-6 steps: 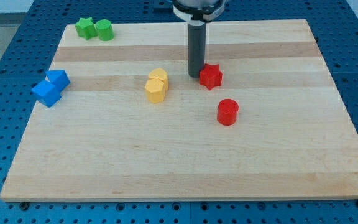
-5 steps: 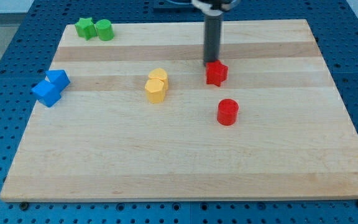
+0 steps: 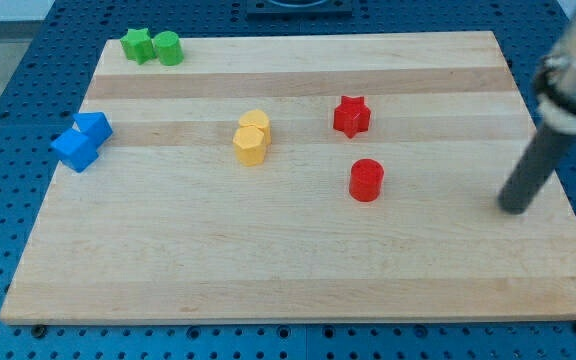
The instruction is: Push the red blocks towards the yellow blocks
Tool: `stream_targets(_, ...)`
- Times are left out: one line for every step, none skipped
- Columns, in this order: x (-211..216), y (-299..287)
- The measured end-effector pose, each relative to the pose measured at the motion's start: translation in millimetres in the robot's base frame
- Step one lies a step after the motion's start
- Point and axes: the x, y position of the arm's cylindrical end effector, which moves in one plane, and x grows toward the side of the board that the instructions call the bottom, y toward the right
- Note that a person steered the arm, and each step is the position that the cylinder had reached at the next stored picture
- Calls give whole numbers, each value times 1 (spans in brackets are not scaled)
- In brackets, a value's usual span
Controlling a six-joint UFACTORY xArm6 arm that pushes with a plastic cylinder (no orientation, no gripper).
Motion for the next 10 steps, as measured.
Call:
stream_targets(-11,-112)
stream_targets(-45,-199)
stream_targets(-43,-213)
stream_targets(-27,-207)
stream_targets(-23,-187)
stream_targets(-58,-187)
stream_targets(-83,-187)
stream_targets(-57,-182)
stream_targets(-37,-146)
stream_targets(-57,-133)
